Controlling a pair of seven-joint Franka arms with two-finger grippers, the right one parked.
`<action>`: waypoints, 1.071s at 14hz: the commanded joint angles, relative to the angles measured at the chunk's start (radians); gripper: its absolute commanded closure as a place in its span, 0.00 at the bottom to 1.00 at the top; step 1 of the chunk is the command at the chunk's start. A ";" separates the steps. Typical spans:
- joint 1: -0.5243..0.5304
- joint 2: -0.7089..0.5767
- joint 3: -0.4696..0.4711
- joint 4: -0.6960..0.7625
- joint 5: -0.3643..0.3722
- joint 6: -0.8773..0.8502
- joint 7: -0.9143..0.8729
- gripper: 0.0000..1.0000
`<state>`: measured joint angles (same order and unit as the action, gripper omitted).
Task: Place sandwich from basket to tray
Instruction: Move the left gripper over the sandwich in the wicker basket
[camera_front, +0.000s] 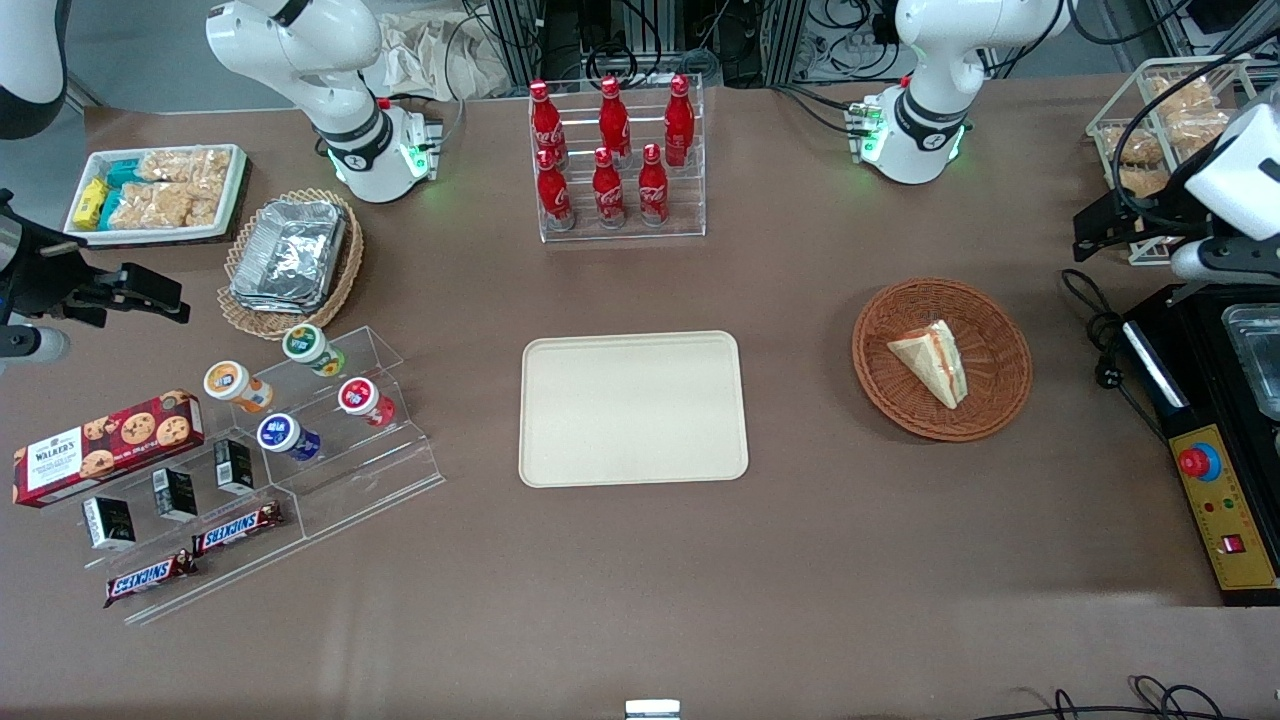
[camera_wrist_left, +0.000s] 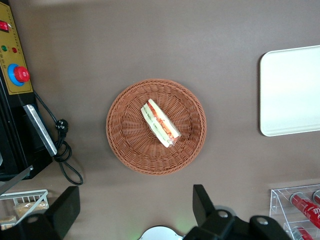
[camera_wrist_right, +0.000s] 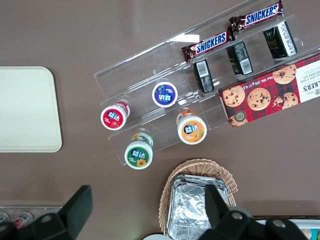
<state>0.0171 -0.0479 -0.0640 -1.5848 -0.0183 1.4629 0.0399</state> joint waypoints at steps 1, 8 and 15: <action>-0.005 0.013 0.015 0.025 0.000 -0.009 0.005 0.00; -0.037 -0.015 0.003 -0.165 0.004 0.094 -0.720 0.00; -0.039 -0.158 -0.034 -0.737 0.001 0.669 -0.954 0.00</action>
<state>-0.0174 -0.1358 -0.0896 -2.1792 -0.0176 2.0266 -0.8839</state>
